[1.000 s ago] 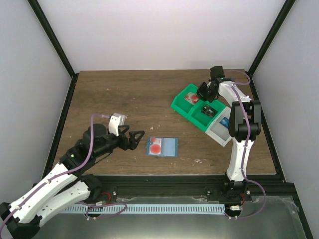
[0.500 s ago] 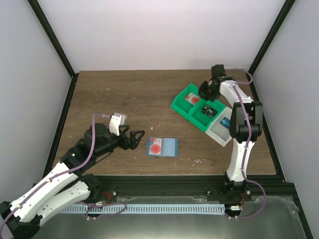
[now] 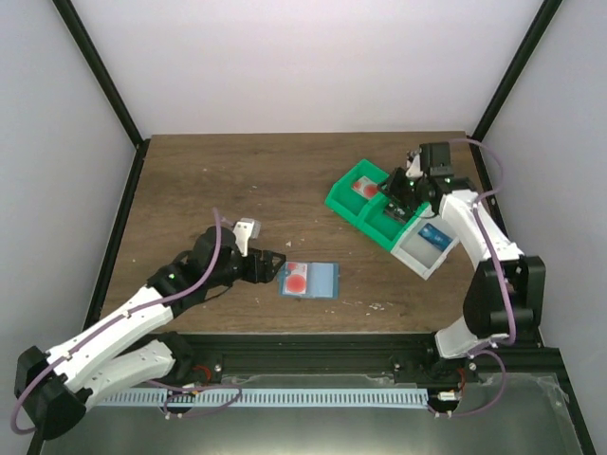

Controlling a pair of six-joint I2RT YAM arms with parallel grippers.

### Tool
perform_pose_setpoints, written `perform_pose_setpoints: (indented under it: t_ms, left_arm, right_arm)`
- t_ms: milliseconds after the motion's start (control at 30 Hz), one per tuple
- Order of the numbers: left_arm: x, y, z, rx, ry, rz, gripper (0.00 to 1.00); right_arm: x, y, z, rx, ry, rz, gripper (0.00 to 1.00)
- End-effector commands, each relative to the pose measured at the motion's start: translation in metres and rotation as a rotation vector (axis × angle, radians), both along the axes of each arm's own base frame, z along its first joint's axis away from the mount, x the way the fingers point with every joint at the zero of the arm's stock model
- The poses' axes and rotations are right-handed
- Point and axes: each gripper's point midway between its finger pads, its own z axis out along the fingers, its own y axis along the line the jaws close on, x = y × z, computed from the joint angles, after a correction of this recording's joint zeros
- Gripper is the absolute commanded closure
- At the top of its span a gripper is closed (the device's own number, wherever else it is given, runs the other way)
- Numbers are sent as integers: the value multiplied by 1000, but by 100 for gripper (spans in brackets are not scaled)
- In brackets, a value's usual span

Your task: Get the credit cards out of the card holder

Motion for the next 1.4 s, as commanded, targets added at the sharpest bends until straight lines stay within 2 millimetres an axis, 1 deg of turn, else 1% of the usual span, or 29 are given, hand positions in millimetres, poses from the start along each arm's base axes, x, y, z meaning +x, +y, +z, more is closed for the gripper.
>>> perform_pose_setpoints:
  t_ms: [0,33,67,133,233,267,300,333,533,633,767,867,1000,1167,1367]
  left_arm:
    - [-12,-22,-10,-128,83,-76,29]
    - [-11,-24,-12,-153,93,-72,39]
    - [-11,-25,-16,-167,101,-67,47]
    - [-8,-28,-21,-179,115,-62,59]
    - [-5,-33,-31,-183,141,-60,77]
    - [-5,-35,-35,-187,152,-65,85]
    - [-5,-38,-38,-192,162,-75,99]
    - [-4,-40,-42,-192,171,-74,100]
    - [-5,-47,-65,-210,215,-85,100]
    - [-4,-48,-78,-207,235,-80,100]
    - [-3,-48,-99,-176,273,-70,100]
    - [-4,-46,-115,-142,299,-62,100]
    - [-4,-39,-129,-102,311,-35,100]
    - [-7,-32,-142,-69,321,-14,100]
    - [-12,-31,-148,-78,334,-27,100]
  right_arm:
    - [-42,31,1,34,-58,129,77]
    - [-53,37,-1,44,-61,147,77]
    - [-64,47,-1,62,-69,178,77]
    - [-86,66,-3,88,-81,242,77]
    - [-115,88,-4,113,-98,306,77]
    - [-122,92,-7,120,-94,311,77]
    - [-129,97,-12,126,-87,316,77]
    - [-135,102,-15,139,-89,327,77]
    - [-179,135,-47,190,-21,416,78]
    - [-194,146,-60,187,-9,437,78]
    - [-204,156,-73,203,8,441,78]
    - [-208,165,-85,186,27,447,78]
    - [-214,180,-98,165,58,474,78]
    - [-219,197,-113,148,88,505,78]
    - [-219,210,-126,139,114,525,78]
